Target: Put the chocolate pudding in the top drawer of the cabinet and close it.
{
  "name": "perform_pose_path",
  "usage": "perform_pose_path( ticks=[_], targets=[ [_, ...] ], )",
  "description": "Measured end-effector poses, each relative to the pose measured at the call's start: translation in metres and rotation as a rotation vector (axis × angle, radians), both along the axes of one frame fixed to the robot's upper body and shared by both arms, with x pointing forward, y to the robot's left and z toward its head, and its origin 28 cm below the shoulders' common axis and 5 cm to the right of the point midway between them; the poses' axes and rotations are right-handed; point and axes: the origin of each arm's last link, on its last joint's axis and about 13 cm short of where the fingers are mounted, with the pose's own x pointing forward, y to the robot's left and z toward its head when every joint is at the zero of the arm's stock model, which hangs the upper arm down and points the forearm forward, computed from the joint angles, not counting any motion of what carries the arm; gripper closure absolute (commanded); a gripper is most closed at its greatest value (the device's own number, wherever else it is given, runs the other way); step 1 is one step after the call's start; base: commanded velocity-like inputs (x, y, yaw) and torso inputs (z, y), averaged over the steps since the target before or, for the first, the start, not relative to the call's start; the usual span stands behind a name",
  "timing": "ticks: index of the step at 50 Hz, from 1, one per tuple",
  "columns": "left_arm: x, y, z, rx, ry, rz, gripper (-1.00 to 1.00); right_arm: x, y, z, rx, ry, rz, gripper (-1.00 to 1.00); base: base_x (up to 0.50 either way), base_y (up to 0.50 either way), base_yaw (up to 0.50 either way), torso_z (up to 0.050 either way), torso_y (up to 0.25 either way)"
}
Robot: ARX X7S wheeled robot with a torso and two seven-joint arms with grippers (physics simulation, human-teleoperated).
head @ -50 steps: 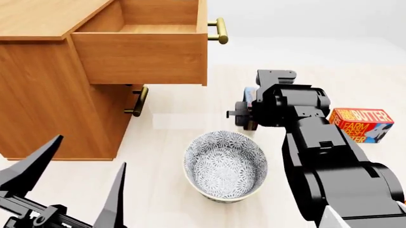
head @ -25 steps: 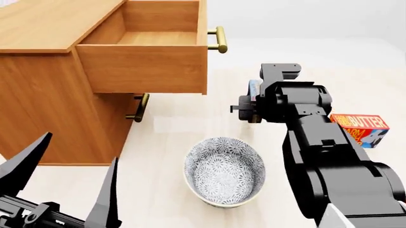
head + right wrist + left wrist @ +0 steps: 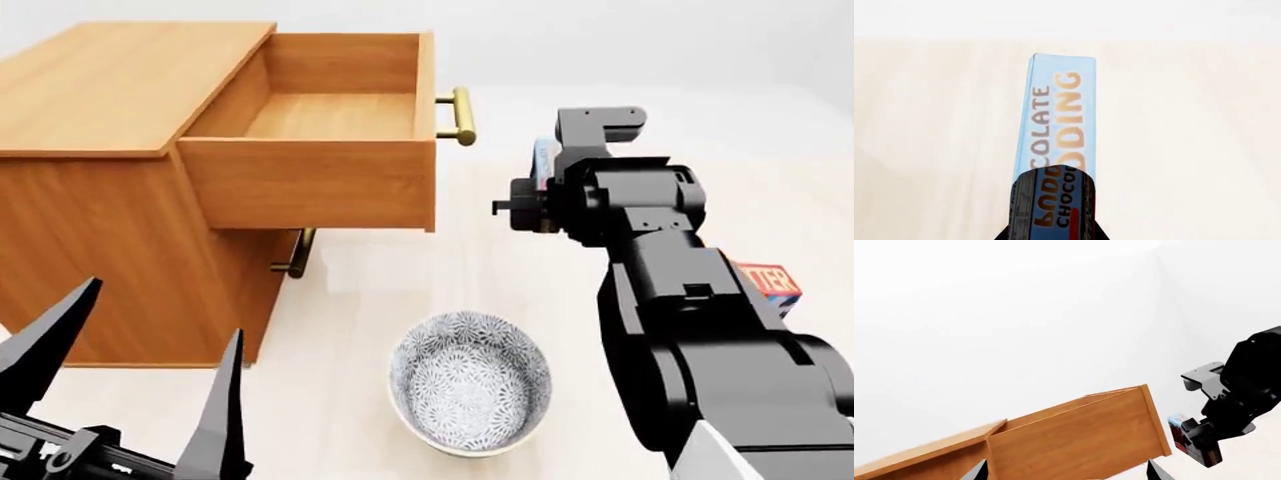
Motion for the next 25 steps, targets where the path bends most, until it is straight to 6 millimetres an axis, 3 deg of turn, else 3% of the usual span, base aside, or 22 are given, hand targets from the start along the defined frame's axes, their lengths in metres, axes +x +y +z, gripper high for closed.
perform_pose_path(
  ticks=[25],
  targets=[
    [-0.003, 0.001, 0.001, 0.000, -0.008, 0.004, -1.00, 0.004, 0.001, 0.014, -0.018, -0.072, -0.014, 1.00, 0.00, 0.00, 0.00, 0.050, 0.000]
  ],
)
